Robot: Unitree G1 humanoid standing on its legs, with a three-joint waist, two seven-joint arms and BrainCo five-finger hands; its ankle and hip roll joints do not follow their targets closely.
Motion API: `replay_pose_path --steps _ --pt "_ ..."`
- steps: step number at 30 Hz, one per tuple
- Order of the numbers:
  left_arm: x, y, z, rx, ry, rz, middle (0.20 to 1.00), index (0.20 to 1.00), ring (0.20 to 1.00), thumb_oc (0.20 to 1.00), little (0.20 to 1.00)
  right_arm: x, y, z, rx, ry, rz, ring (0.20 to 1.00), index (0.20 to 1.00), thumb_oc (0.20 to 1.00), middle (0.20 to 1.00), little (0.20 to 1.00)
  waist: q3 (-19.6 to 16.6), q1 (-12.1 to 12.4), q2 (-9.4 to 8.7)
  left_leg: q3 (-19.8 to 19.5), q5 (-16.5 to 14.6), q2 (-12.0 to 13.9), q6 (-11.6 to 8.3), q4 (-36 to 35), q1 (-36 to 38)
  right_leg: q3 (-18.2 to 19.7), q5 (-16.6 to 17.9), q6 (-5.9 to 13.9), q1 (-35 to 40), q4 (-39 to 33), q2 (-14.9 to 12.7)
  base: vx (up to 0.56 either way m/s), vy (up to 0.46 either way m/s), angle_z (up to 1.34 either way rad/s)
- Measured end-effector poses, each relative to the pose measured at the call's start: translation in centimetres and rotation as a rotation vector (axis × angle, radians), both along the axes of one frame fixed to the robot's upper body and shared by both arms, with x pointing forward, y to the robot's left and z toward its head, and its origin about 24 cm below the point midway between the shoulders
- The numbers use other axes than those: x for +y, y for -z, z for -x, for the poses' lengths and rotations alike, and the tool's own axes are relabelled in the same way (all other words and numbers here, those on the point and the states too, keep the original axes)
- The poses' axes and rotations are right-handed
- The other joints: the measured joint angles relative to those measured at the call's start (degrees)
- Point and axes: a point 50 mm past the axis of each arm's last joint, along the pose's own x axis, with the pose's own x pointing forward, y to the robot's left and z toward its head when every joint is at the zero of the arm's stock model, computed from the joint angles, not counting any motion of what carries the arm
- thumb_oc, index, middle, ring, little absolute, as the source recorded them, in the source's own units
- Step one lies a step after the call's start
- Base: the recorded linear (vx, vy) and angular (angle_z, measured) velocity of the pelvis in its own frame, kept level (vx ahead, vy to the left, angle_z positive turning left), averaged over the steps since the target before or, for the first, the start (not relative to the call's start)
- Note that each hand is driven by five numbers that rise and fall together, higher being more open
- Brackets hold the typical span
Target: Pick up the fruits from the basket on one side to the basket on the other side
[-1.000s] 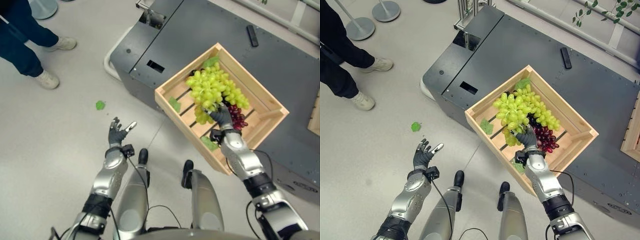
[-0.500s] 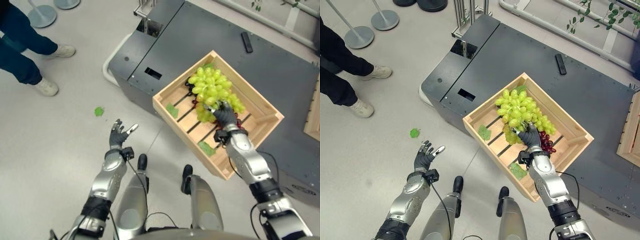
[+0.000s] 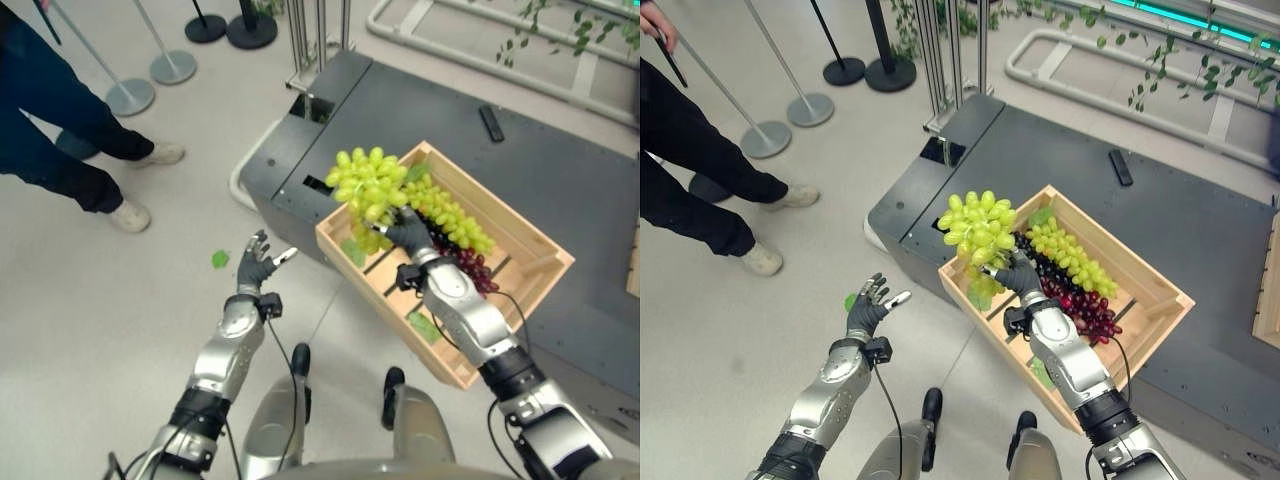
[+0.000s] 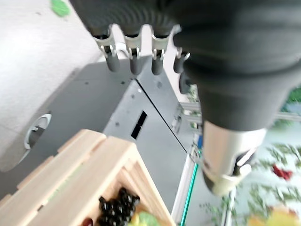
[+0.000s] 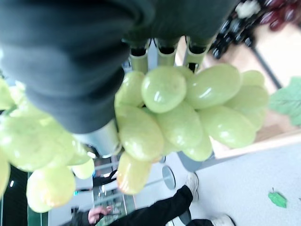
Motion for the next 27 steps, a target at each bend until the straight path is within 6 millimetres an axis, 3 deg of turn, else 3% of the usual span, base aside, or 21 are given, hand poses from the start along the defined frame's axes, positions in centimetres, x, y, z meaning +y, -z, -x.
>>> replay_pose_path --steps 14,21,27 --pt "-2.2 2.6 0.8 0.119 0.055 -0.002 1.000 1.000 1.000 1.000 1.000 2.6 3.2 0.7 0.120 -0.072 0.077 0.200 0.200 0.200 0.200 0.200 -8.46 -0.03 1.27 -1.11 0.30 -0.15 0.17 -0.75 1.44 -0.34 -0.04 0.02 1.93 -0.65 -0.01 0.04 -0.002 0.04" --pt "-2.9 2.6 0.9 0.121 0.074 -0.008 1.000 1.000 1.000 1.000 1.000 4.7 4.4 1.4 0.174 -0.132 0.083 0.200 0.200 0.200 0.200 0.200 -10.96 0.06 1.32 -1.26 0.37 -0.10 0.21 -1.52 2.39 -0.67 -0.04 0.03 3.10 -1.63 -0.09 0.03 -0.006 0.01" --pt "-3.2 2.4 0.6 0.113 0.085 -0.026 1.000 1.000 1.000 1.000 1.000 5.1 4.3 0.9 0.174 -0.141 0.099 0.200 0.200 0.200 0.200 0.200 -12.09 0.14 1.21 -1.59 0.68 -0.21 0.18 -1.98 3.40 -1.61 -0.06 0.03 4.33 -1.94 -0.41 0.03 0.006 0.03"
